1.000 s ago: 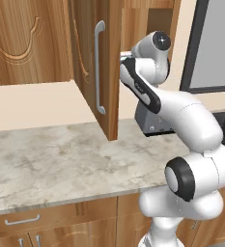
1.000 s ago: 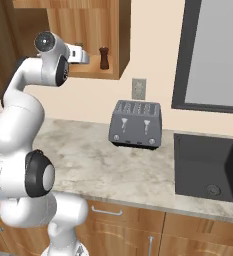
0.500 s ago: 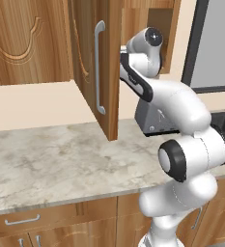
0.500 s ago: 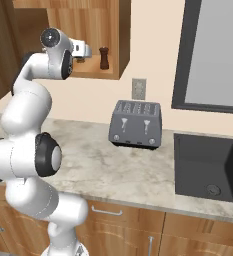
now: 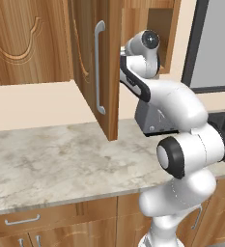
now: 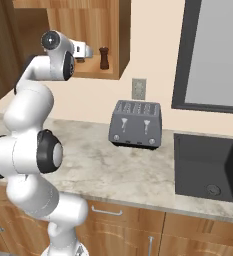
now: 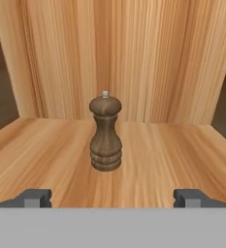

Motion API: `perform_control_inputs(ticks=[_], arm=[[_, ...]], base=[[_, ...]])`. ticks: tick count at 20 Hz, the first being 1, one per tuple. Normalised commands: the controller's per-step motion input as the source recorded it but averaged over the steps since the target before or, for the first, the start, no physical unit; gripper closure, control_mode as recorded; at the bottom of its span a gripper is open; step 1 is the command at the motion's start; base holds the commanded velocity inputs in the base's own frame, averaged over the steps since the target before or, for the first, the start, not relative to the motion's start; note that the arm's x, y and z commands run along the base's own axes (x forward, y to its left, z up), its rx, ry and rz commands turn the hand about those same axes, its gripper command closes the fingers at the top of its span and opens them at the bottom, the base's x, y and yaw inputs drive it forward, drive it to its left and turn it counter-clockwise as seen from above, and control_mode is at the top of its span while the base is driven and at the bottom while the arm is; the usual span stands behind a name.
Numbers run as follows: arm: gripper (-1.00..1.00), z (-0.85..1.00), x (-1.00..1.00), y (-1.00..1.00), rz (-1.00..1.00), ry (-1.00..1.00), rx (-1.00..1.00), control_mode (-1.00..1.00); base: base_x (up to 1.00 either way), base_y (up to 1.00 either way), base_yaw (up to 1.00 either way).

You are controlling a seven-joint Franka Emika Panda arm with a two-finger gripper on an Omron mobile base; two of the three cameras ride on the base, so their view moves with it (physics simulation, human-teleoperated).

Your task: Take 2 condiments from the cabinet and move them on the counter near the stove.Make sure the condiments are lined up with each other, next to each other.

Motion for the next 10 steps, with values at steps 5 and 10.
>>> perform_control_inputs(ticks=[5,10], arm=[[-1.00,0.00,0.22,0.10,0.00,0.07,0.00,-1.00],[-1.00,0.00,0.29,0.12,0.00,0.04,0.00,-1.00]], base=[[0.00,0.00,0.00],[0.00,0.00,0.00]])
